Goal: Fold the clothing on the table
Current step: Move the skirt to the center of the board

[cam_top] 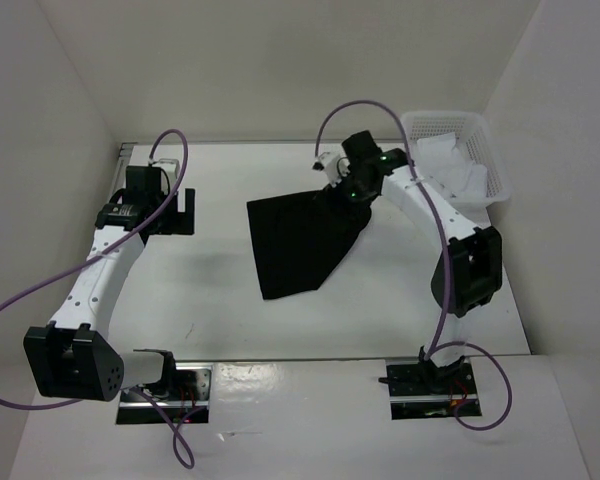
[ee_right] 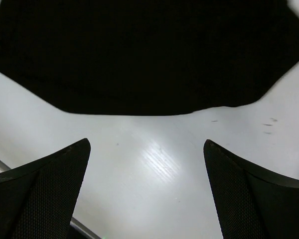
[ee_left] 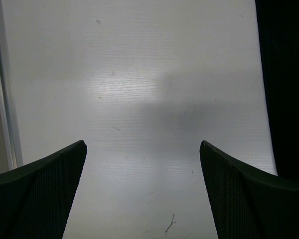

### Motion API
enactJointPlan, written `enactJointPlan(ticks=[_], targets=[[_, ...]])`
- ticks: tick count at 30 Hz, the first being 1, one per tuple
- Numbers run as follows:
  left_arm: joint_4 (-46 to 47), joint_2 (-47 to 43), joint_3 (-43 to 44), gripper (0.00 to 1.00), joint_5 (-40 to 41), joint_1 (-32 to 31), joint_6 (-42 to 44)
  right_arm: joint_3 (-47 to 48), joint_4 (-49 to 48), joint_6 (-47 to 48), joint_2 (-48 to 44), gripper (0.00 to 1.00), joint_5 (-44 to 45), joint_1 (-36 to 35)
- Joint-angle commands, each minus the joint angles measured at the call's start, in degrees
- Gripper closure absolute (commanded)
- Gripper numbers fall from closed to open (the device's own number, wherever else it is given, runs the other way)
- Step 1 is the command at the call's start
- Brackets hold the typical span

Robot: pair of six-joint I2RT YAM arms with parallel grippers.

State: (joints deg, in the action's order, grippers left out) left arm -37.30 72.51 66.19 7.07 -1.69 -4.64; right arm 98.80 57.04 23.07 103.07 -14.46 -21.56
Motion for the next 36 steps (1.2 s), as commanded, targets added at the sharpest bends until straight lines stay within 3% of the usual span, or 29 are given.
enactJointPlan(ticks=[1,8,12,14,18,20,28,36], targets=[[1.1,-1.1,-0.4,0.0,0.9,-0.1,0.4,-6.0,-8.2,1.6,-3.8,0.02,6.4,-6.5],[2.5,0.2,-0.9,0.0,-10.5,-1.0,4.1,-13.5,-12.9,-3.5,-3.5,0.02,13.4,-8.0],[4.1,9.0,2.5,0.02,-13.2,-7.1,4.9,-19.2,-15.1,-4.6,-8.9,0.02,14.0,-6.7],[6.2,12.7,4.7,0.03,-17.0,-7.1,6.3,-22.6,-15.6,-5.1,-13.1,0.02,14.0,-5.1],[9.3,24.4,8.4,0.14,-27.7,-7.1,11.9,-27.9,-18.4,-6.4,-20.3,0.02,8.5,1.4],[10.6,30.2,10.5,0.27,-29.7,-7.1,13.9,-29.4,-19.0,-6.4,-23.9,0.02,5.5,4.1],[10.1,42.6,24.3,0.46,-32.5,-7.1,17.2,-33.0,-19.0,-5.6,-29.2,0.02,1.8,8.2],[10.1,51.7,33.6,0.45,-31.1,-6.0,18.9,-33.0,-19.0,-5.6,-28.0,0.02,1.7,8.2]])
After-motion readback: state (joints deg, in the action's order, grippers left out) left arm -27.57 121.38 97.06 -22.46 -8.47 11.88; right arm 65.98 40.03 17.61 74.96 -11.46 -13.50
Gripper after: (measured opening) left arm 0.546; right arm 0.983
